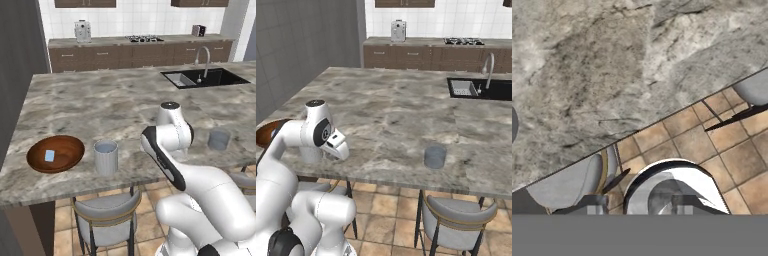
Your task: There are four ice cubes in the ice bowl. Place two ice cubes in each glass of water.
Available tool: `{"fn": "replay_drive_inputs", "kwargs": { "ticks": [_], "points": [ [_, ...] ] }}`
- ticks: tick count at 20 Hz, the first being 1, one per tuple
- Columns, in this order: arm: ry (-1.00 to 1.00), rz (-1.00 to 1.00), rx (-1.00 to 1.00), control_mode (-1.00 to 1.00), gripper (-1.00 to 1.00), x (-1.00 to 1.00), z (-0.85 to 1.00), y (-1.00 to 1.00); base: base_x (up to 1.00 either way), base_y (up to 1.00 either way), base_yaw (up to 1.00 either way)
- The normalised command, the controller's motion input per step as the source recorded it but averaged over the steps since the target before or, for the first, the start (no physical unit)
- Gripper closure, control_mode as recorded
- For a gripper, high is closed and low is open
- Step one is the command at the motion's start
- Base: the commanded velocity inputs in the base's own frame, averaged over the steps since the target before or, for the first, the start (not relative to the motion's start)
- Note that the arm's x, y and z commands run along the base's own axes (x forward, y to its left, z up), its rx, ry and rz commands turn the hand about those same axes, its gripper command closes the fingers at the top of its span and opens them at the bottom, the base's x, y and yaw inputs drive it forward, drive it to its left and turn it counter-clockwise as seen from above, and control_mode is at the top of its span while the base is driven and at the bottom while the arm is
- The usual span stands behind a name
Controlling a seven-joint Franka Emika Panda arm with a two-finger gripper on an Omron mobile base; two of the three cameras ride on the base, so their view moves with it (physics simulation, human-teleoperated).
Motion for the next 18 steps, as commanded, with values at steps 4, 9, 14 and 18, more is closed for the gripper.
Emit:
{"fn": "replay_drive_inputs", "kwargs": {
  "ticks": [4,9,14,18],
  "points": [
    [0.00,-0.03,0.00,-1.00,1.00,0.63,0.00,-0.37,0.00,0.00,0.00],
    [0.00,-0.16,-0.03,-1.00,1.00,0.66,0.00,-0.59,0.00,0.00,0.00],
    [0.00,-0.16,-0.03,-1.00,1.00,0.22,0.16,-0.95,0.00,0.00,0.00],
    [0.00,-0.11,-0.03,-1.00,1.00,0.00,0.28,-1.00,0.00,0.00,0.00]
  ]
}}
